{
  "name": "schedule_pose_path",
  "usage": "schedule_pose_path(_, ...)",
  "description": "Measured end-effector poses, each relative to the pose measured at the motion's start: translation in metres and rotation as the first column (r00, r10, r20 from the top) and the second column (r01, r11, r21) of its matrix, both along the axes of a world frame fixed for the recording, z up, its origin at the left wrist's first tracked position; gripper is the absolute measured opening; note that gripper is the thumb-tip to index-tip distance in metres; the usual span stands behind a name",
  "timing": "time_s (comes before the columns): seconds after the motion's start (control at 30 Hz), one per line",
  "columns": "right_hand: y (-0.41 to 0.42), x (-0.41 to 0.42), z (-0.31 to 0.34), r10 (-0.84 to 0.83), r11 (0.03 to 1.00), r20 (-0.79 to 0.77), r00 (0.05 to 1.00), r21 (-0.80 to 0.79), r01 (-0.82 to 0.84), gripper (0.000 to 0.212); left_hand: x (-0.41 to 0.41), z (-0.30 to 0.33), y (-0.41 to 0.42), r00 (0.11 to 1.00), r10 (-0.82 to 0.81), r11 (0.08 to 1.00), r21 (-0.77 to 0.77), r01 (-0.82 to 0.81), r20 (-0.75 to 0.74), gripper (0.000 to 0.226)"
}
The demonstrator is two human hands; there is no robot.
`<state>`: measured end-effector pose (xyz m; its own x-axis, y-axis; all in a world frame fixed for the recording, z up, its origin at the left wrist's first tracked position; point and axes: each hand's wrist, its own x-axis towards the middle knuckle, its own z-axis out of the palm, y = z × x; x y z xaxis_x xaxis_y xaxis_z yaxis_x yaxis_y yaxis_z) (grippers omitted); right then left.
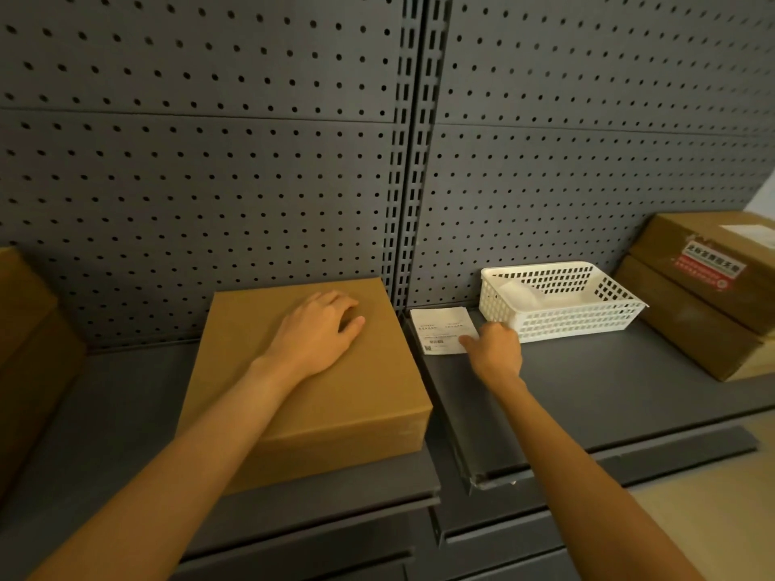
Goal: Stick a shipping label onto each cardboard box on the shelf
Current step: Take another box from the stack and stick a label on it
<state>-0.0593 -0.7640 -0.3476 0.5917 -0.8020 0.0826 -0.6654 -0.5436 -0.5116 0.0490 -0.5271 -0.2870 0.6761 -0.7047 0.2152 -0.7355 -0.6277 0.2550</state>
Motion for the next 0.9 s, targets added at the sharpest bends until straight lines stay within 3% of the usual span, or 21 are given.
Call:
schedule_pose_path(0.3,0.009,-0.001,-0.003,-0.072,0.997,0.228,0.971,0.013,0.071,0.019,-0.001,0.001,0.001,1.000,-0.007,1.000,-0.015,0.007,0.009,0.044)
schedule_pose_path(0.63,0.011,-0.008,0.008,-0.075,0.996,0.329,0.941,-0.018,0.085,0.024,-0.003,0.003,0.000,1.000,-0.013,1.000,-0.024,0.013,0.014,0.044)
schedule_pose_path(0.83,0.021,-0.009,0.038,-0.010,1.000,0.518,0.855,-0.016,0.021,0.031,-0.005,0.006,0.001,1.000,-0.024,0.996,-0.087,0.024,0.002,0.041)
schedule_pose_path(0.9,0.028,-0.007,0.053,-0.022,0.999,0.594,0.804,0.046,-0.007,0.024,-0.004,0.007,0.002,0.999,-0.030,0.987,-0.157,0.027,-0.014,0.037)
